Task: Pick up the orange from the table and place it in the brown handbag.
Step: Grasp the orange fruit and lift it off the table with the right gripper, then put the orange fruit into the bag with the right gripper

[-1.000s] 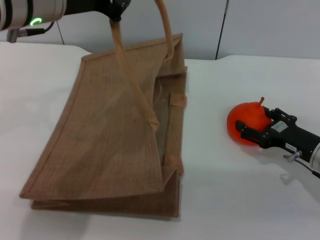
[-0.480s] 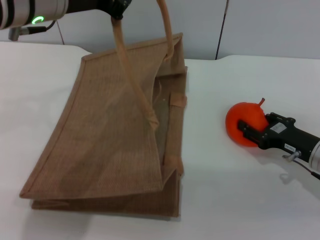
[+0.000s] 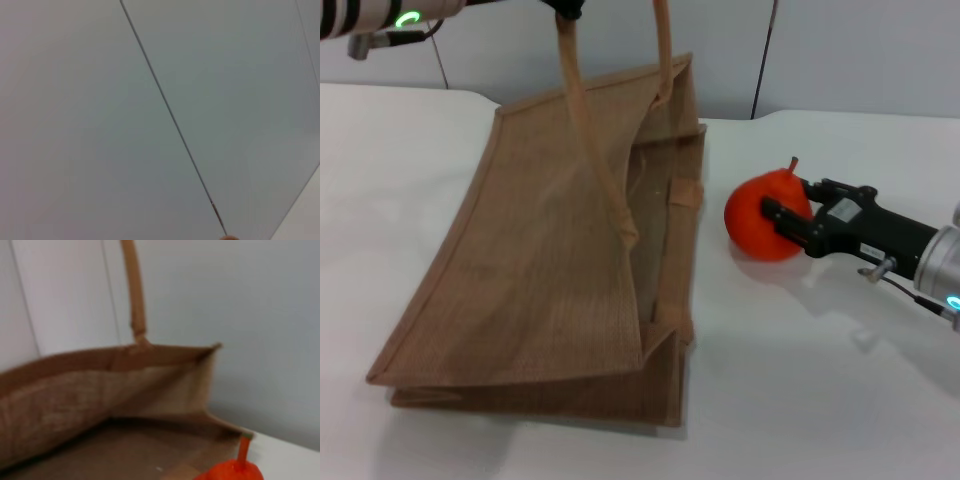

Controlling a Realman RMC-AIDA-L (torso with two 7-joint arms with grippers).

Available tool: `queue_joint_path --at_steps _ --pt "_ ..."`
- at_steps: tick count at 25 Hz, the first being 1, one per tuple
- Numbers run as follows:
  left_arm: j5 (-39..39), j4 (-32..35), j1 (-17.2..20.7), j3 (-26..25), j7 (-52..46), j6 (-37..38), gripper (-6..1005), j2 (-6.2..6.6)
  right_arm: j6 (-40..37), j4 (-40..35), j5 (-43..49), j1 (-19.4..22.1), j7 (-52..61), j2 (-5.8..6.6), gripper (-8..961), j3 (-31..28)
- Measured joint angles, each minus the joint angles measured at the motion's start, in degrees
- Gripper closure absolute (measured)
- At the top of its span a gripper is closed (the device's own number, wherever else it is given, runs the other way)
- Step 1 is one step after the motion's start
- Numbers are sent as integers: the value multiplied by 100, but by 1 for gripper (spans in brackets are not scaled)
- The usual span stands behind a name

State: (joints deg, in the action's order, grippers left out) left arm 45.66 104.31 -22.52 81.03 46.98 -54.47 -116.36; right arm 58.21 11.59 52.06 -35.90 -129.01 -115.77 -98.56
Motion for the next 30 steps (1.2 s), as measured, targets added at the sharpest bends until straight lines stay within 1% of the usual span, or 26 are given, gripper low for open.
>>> queue_joint_path --at_steps 6,10,12,15,18,21,24,30 --pt "4 54 -65 0 2 11 866 4 -46 428 -1 14 190 0 464 325" --pt "4 66 -66 -10 46 21 866 -1 -64 521 -30 98 195 2 488 333" --pt "4 70 -65 -21 60 23 868 -1 -26 691 -38 166 212 2 508 329" --pt "4 72 -61 -23 105 26 869 -1 1 1189 20 336 373 2 538 377" --pt "4 72 -71 -10 137 41 862 -1 -17 2002 353 604 686 -5 559 404" --pt "11 72 -98 -4 143 90 855 -5 -16 2219 484 648 795 -14 580 464" --pt "51 72 -140 0 144 123 848 -7 -25 2311 528 602 833 -16 610 743" --pt "207 78 -218 34 174 185 834 -10 -170 2196 563 269 780 -16 671 1309"
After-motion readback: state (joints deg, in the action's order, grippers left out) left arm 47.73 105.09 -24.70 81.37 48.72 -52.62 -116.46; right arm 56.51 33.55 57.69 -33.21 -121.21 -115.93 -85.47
